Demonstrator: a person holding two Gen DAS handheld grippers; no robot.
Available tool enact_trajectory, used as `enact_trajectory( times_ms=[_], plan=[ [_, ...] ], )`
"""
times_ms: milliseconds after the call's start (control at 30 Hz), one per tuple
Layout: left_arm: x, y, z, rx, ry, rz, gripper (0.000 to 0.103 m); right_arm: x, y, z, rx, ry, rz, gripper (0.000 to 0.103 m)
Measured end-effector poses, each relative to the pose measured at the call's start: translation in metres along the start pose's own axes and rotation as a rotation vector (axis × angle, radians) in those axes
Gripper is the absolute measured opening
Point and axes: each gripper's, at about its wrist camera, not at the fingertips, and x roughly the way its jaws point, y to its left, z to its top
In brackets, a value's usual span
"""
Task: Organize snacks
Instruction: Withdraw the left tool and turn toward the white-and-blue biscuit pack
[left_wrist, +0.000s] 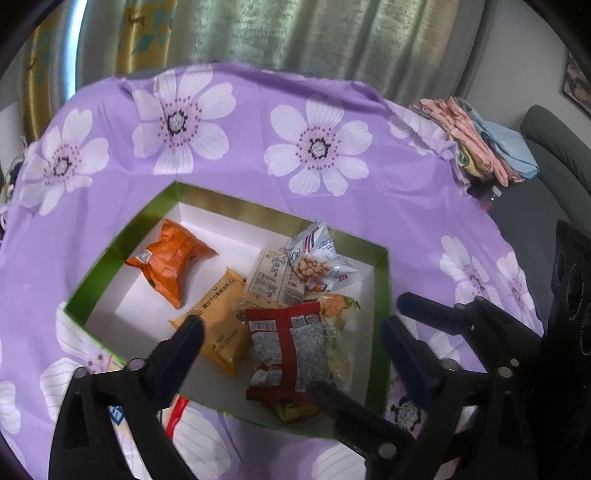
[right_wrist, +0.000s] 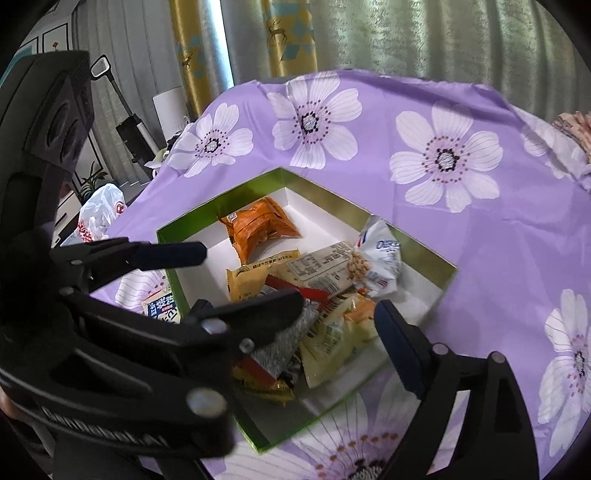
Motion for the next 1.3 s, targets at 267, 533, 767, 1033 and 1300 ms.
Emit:
enact_trajectory(
  times_ms=[267,533,767,1033,1300],
  plan=[
    [-0.045,-0.014,-0.013,0.029,-0.076,0.017,0.102,-0.045,0.003,-0.017,0.031,-0.066,-0.020,0.098],
    [-0.095,-0.028,-0.031,0.054,-0.151,0.030,0.102,-0.093,0.015,-0.035,0.049,-0.140,-0.021,0.099],
    [-0.129,-0.032,-0.046,0.050,-0.203,0.051,0.102,-0.116,0.026,-0.048,0.044,-0.154,-0.010,0.099],
    [-0.146,-0.034,-0.058,0.047,-0.217,0.037,0.102,-0.134,0.040,-0.058,0.027,-0.168,-0.010,0.099],
    [-0.151,-0.029,-0.072,0.033,-0.209,0.040,0.102,-0.138,0.054,-0.066,0.019,-0.170,0.002,0.099]
  ],
)
